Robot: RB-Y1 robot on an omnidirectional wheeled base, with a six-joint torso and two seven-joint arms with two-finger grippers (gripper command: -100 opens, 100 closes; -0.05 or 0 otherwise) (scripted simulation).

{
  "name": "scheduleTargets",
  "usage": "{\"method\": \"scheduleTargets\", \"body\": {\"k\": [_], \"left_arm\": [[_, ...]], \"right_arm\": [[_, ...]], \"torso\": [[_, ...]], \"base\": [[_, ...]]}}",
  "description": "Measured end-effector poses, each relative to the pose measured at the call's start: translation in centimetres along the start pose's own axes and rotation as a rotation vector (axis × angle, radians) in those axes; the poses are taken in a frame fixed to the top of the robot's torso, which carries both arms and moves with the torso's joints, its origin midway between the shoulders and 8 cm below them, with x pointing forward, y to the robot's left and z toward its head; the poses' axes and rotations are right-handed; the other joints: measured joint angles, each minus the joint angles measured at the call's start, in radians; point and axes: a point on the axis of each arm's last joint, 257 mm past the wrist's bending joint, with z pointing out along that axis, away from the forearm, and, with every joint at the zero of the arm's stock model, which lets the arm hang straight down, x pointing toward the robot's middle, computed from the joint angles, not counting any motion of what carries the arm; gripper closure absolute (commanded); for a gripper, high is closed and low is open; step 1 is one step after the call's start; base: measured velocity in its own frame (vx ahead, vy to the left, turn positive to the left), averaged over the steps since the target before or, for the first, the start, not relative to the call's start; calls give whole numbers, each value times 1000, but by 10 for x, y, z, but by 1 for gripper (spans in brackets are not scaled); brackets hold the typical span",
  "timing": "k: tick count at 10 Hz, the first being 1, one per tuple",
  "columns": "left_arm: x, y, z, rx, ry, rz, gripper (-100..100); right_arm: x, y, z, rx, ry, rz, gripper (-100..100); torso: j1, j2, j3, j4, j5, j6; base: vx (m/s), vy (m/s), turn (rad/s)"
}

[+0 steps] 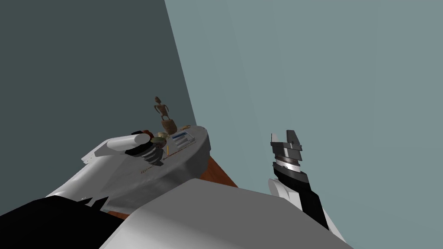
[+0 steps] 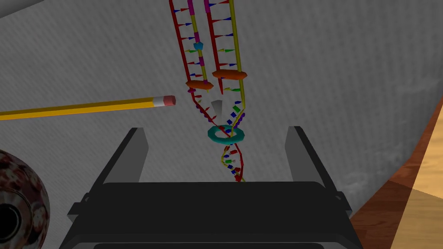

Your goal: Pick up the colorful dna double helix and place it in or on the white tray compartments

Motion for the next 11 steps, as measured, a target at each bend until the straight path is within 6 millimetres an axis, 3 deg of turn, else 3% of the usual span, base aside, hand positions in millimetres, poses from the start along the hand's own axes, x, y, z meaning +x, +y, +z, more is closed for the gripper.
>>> {"method": "scheduleTargets", "body": {"k": [4, 5, 6, 8, 9, 10, 11], "left_arm": [[0, 0, 0, 1, 0, 0, 100], [0, 0, 0, 1, 0, 0, 0], [0, 0, 0, 1, 0, 0, 100], [3, 1, -12, 1, 1, 4, 100], [3, 1, -12, 0, 0, 4, 0], [3, 1, -12, 0, 0, 4, 100], [2, -2, -13, 11, 5, 2, 100]], "right_arm": [[0, 0, 0, 0, 0, 0, 0], [0, 0, 0, 0, 0, 0, 0], [0, 0, 0, 0, 0, 0, 0], [0, 0, 0, 0, 0, 0, 0], [0, 0, 0, 0, 0, 0, 0], [0, 0, 0, 0, 0, 0, 0], [0, 0, 0, 0, 0, 0, 0]], "torso": [[1, -1, -1, -1, 1, 0], [1, -1, -1, -1, 1, 0], [1, -1, -1, -1, 1, 0], [1, -1, -1, 0, 0, 0], [1, -1, -1, -1, 1, 0], [1, -1, -1, -1, 1, 0], [0, 0, 0, 0, 0, 1]], "base": [[0, 0, 0], [0, 0, 0], [6, 2, 33], [10, 5, 18], [0, 0, 0], [-30, -18, -94], [-66, -31, -115]]}}
